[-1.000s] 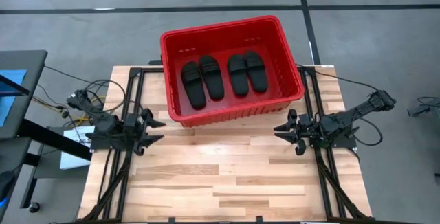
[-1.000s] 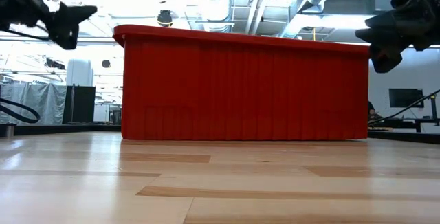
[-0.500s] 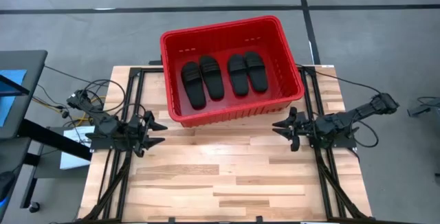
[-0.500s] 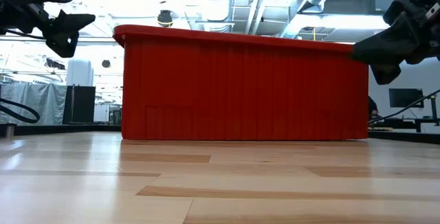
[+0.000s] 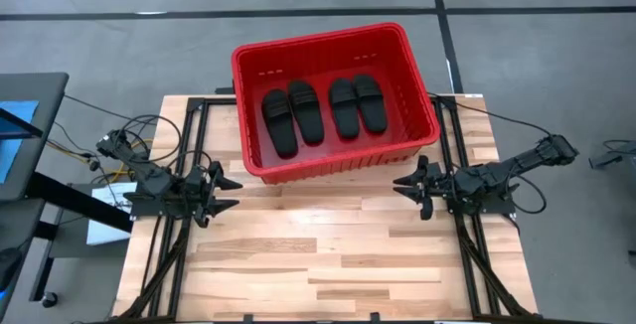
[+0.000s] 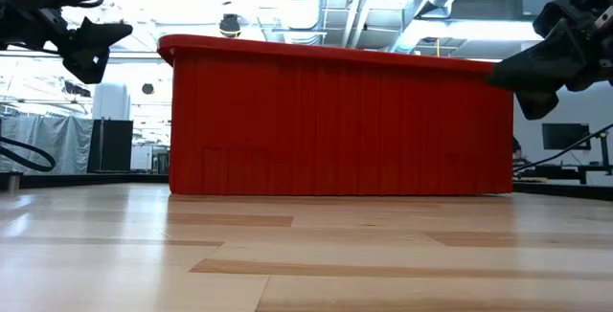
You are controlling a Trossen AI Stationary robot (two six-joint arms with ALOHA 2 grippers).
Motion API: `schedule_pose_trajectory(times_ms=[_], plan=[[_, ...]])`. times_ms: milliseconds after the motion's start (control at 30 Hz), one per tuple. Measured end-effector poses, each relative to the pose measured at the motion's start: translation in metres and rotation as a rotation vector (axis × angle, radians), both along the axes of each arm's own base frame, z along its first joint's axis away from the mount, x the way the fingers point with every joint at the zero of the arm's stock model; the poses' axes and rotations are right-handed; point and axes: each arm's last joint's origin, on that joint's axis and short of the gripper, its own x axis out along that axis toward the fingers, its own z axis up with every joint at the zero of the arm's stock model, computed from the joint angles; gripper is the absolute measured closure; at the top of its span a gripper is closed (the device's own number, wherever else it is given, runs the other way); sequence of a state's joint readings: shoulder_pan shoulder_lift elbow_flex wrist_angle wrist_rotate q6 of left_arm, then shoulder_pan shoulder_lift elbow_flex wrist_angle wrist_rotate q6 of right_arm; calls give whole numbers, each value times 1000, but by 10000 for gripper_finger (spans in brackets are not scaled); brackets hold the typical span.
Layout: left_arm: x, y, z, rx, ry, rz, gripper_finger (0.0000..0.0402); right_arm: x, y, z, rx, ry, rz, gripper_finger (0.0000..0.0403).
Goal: Pick and place slides into bin
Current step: Return to Home Position
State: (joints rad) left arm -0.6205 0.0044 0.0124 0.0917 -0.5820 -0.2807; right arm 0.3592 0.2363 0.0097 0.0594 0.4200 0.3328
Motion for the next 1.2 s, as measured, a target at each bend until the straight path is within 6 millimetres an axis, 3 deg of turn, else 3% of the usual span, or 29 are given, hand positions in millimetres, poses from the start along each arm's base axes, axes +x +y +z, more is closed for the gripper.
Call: schedule_pose_trajectory(times_ms=[1200], plan=[[0,0,-1,69,6,6,168,0,0,0,0,0,0,305]])
